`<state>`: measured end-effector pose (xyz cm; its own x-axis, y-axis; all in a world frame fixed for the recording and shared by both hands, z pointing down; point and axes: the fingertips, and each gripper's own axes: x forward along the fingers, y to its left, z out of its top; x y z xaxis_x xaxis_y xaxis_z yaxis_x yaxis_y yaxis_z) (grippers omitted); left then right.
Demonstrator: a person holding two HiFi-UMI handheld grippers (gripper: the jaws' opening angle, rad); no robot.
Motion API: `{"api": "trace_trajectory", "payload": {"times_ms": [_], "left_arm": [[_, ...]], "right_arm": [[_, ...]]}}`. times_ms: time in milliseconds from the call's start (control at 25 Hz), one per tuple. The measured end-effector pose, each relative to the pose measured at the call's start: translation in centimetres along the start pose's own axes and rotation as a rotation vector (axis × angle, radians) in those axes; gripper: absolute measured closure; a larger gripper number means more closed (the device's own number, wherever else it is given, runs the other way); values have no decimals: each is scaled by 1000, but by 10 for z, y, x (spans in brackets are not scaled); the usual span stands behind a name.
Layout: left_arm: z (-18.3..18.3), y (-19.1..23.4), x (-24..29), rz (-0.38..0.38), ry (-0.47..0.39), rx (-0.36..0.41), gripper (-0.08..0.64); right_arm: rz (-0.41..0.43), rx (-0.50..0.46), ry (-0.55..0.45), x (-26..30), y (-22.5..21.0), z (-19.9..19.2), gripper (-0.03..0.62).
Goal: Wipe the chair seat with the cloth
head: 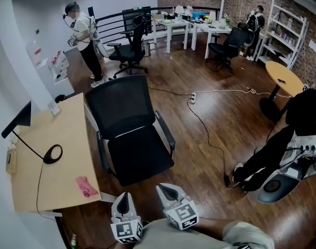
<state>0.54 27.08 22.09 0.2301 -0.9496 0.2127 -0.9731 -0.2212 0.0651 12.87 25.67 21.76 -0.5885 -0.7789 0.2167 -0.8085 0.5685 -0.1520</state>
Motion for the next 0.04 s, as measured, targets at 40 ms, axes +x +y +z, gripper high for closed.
{"api": "trace_trajectory", "payload": {"times_ms": [40], "left_arm": [[0,-1,0,-1,2,1,555]], "right_arm": [[-1,1,1,-1,-1,-1,592]]}}
